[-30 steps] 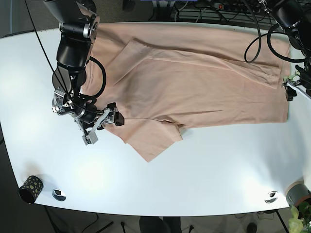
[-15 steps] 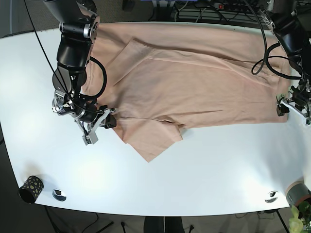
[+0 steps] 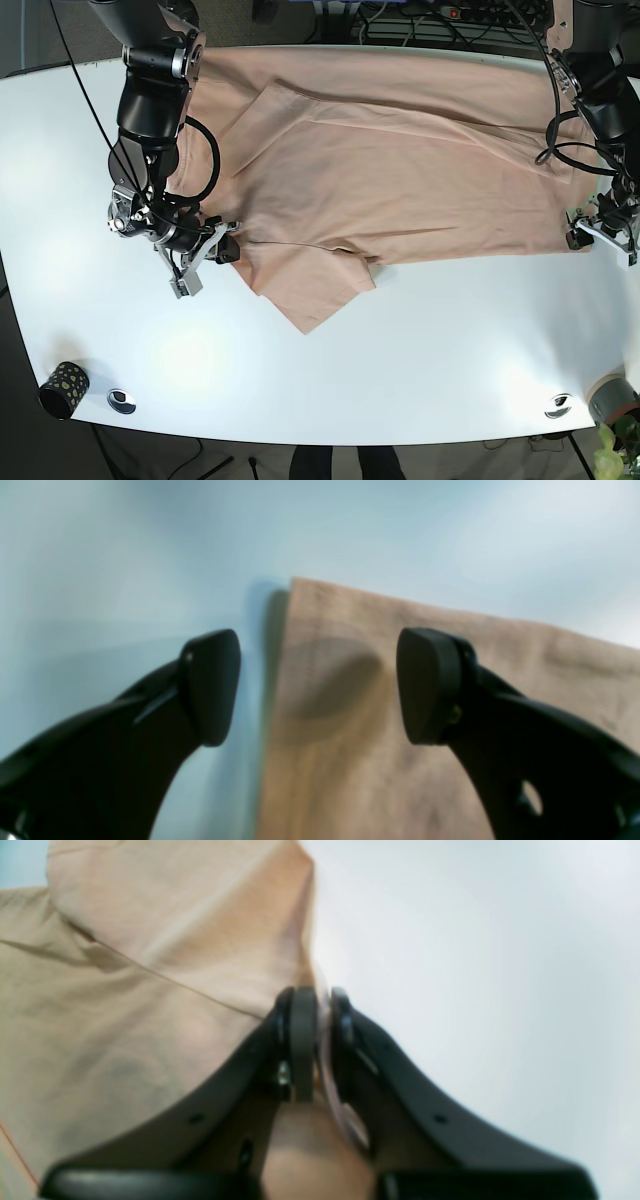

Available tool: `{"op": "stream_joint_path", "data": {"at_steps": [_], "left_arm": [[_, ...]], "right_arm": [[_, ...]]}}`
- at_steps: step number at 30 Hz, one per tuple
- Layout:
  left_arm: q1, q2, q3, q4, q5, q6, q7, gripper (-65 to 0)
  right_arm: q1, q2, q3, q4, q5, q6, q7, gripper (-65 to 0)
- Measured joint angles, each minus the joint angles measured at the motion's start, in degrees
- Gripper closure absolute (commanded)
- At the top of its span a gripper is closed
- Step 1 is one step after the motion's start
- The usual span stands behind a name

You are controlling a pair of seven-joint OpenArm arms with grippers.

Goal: Fold the T-shirt properly
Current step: 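Grasp the shirt's side edges with both grippers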

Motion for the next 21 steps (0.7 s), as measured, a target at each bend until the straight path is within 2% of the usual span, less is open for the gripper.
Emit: {"op": "stream_joint_path", "data": {"at_steps": [3,7,13,17,21], "left_arm": [[-1.38,-0.26,2.36,-1.57,0.22,0.72,-0.02,-41.8],[-1.73,0.13,5.53,-1.70,0.04,-1.84,-0.24,-26.2],[-1.81,0.31,5.86,-1.86,-0.17,-2.86,-0.26,-14.7],[-1.73,0.33,5.86,-1.84,-0.20,-3.02,-0.20,-1.5],[-1.66,0.33,5.86,-1.84,-0.37,-3.04,-0.20,0.0]], "right_arm": [[-0.02,-0.09,0.00,0.00,0.00,0.00,0.02,-4.4],[-0.02,-0.11,0.00,0.00,0.04,0.00,0.04,-4.4],[0.02,-0.13,0.00,0.00,0.02,0.00,0.07,-4.4],[0.02,-0.15,0.00,0.09,0.04,0.02,0.07,-4.3],[0.22,-0.15,0.00,0.24,0.02,0.02,0.02,-4.3]]}}
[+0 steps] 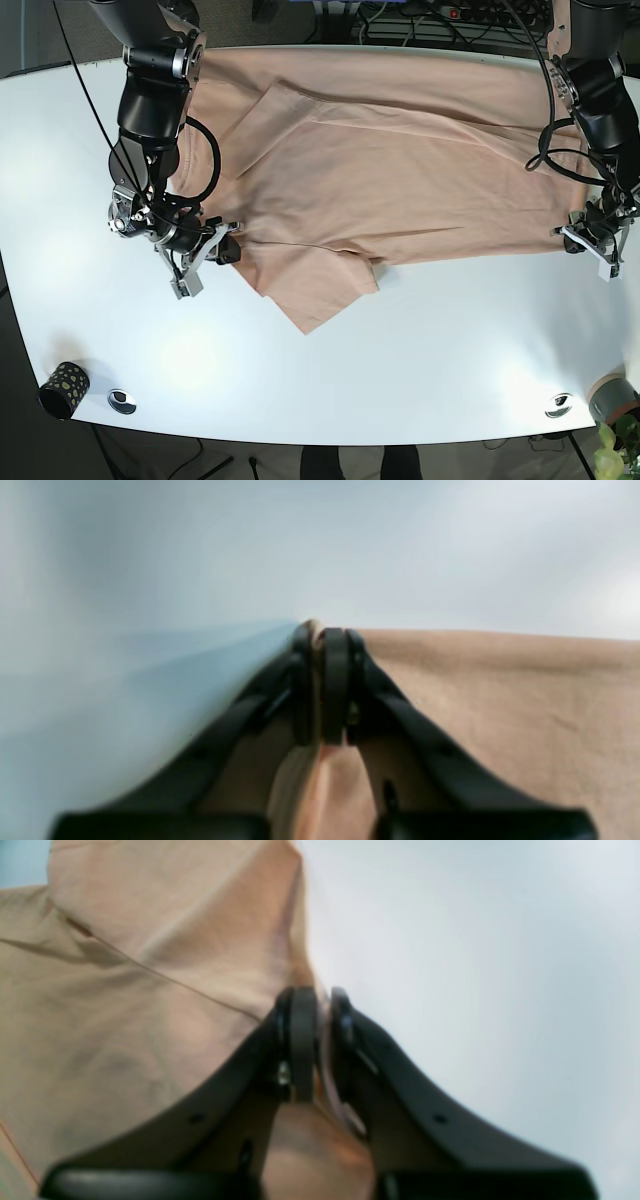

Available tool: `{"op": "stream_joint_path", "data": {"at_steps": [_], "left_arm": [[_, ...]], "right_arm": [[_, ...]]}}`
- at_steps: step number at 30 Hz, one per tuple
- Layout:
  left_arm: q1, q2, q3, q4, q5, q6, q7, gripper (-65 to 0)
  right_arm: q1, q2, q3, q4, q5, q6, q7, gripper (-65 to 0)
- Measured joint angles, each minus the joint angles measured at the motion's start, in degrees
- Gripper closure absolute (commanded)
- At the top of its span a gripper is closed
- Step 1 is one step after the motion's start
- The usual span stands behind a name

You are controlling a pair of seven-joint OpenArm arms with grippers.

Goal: Fold the T-shirt properly
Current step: 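Grasp the shirt's side edges with both grippers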

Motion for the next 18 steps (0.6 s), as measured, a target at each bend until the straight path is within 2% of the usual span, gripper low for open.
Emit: {"op": "stream_joint_path", "data": {"at_steps": [5,9,12,16,18], "left_arm": [[0.35,0.04,-0.07,0.00,0.04,-0.13,-1.57,0.0],[0.46,0.02,-0.15,0.02,0.35,-2.54,-2.27,0.0],[1.20,0.55,-1.57,2.60,1.05,-5.42,-0.50,0.0],[3.58,2.23,-4.74,9.70,0.96,-6.51,-0.48,0.0],[4.66,2.84,-5.14,13.81,1.03,-6.91,2.38,0.0]], "right_arm": [[1.11,0.02,0.00,0.04,0.02,0.00,-0.09,-4.1],[0.74,0.02,0.00,1.64,0.07,0.00,-0.22,-4.1],[0.24,0.04,0.02,5.79,-0.07,0.02,-1.18,-4.1],[0.00,0.31,-0.02,9.05,0.39,0.17,-2.86,-4.1],[-0.79,0.33,0.04,10.69,0.15,0.15,-3.96,-4.1]]}}
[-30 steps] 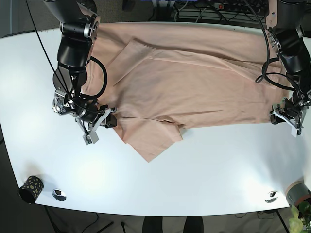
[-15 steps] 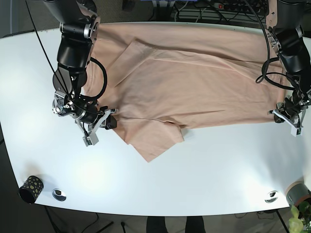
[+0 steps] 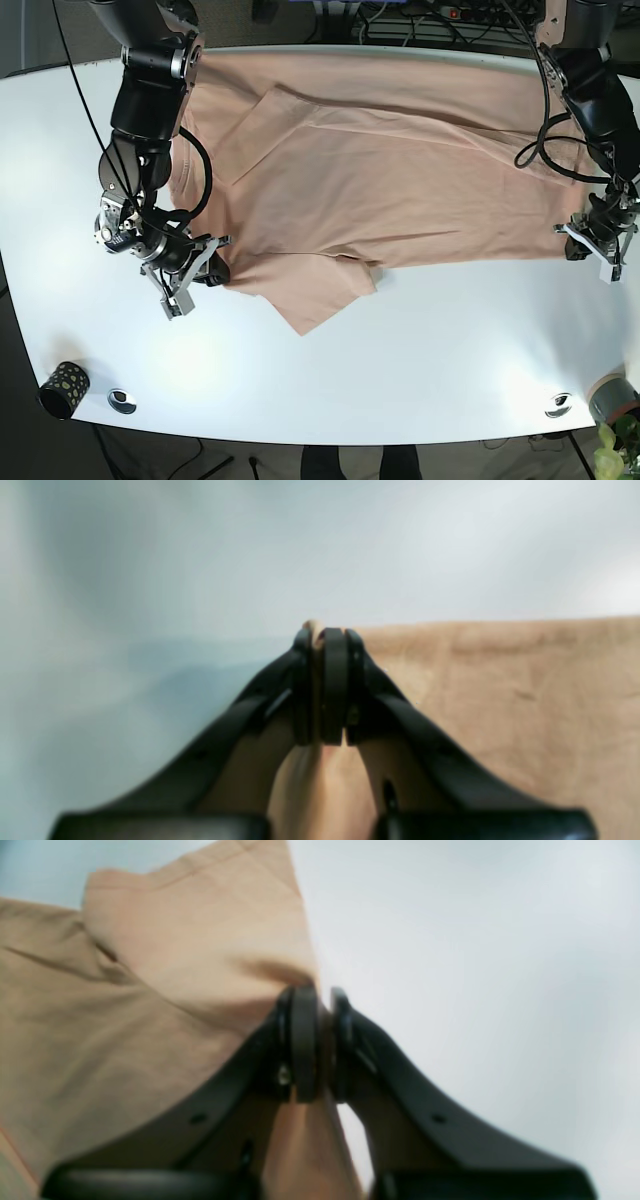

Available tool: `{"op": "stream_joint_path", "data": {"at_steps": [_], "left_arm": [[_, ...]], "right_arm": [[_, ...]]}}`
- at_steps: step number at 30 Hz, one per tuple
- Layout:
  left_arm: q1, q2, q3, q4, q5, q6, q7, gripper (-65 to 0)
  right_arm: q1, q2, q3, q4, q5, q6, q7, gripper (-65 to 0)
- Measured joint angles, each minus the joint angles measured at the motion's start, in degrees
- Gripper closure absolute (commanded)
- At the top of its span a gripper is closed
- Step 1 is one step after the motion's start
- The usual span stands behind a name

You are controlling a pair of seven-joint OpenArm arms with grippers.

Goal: Fold the T-shirt properly
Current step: 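Grasp the shirt's side edges with both grippers, then lift and fold the side edges over toward the shoulders with both grippers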

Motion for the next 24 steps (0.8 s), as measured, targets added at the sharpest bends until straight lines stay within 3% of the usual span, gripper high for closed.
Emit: {"op": "stream_joint_path", "data": {"at_steps": [2,13,24], "left_arm": [[0.94,0.31,-0.09,3.45,0.11,-0.22,2.73,0.0],[9.42,2.89,-0.68,19.65,0.00,-0.70,6.34,0.0],[14.38,5.95,-9.05,29.64,-0.13,-1.11,13.60,0.0]], "right_arm": [[-1.18,0.00,0.00,2.01,0.00,0.00,-0.31,-4.1],[-8.63,0.09,0.22,18.56,0.20,0.02,-4.98,-4.1],[-17.33,-0.02,0.26,32.57,0.55,0.44,-8.04,-4.1]]}}
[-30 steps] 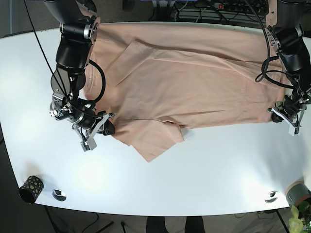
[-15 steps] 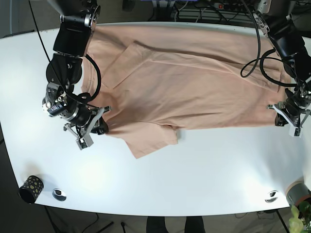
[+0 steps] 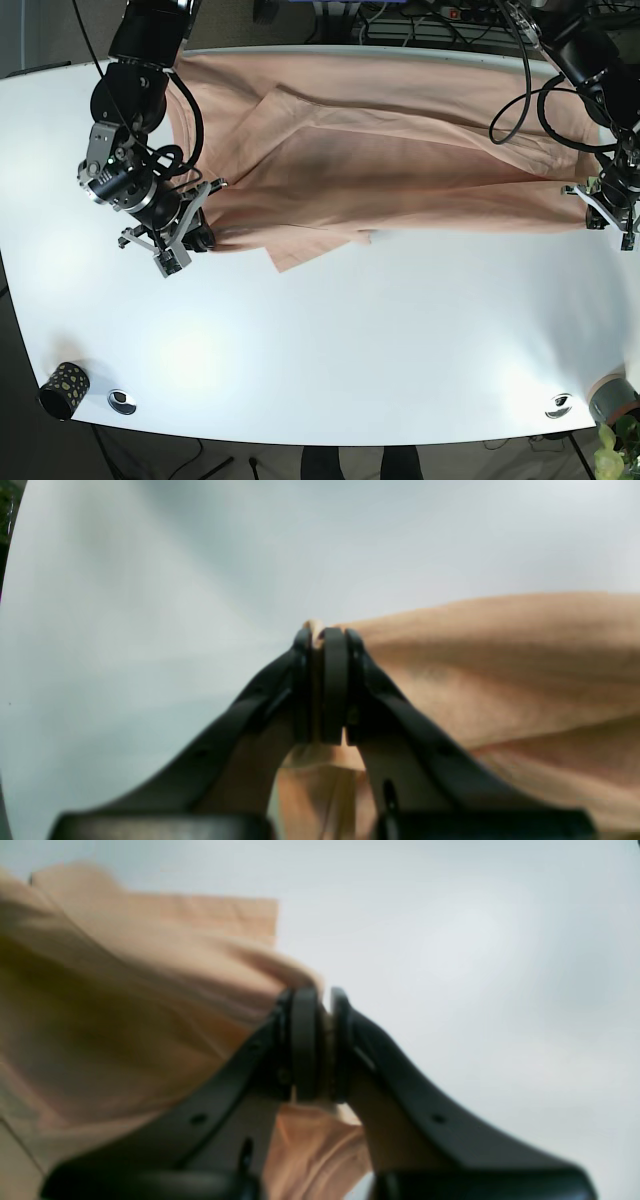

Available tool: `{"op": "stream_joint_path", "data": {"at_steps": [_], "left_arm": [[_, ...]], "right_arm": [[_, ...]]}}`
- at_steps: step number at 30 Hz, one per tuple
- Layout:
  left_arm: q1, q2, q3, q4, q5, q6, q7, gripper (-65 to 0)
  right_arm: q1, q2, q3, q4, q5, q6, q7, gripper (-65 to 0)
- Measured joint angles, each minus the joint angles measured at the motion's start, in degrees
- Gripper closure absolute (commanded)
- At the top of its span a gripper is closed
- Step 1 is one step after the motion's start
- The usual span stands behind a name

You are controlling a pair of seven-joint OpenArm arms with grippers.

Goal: Fold the T-shirt properly
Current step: 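Lift and fold the side edges over toward the shoulders with both grippers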

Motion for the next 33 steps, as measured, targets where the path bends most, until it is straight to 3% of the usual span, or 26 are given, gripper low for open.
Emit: {"op": "stream_joint_path", "data": {"at_steps": [13,21,29,33], "left_arm": [[8.66,1.31,-1.18,12.31,-0.46,0.02,5.46,0.0],[16.15,1.53,-1.84,16.44,-0.68,-0.15,5.25,0.0],[21.31,1.51,-1.75,16.52,-0.85,-0.15,5.11,0.0],[21.81,1.38,-0.42,15.89,0.07,-0.13,5.11,-0.8]], "right_arm": [[-12.66,-0.11,1.11,9.70,0.39,0.02,-0.87,-4.1],[-18.95,0.07,6.80,10.16,9.94,-0.04,-1.75,-4.1],[-22.60,0.00,7.85,10.16,10.47,0.00,-2.36,-4.9],[-23.54,0.00,7.87,9.22,10.56,-0.02,-2.16,-14.0]]}}
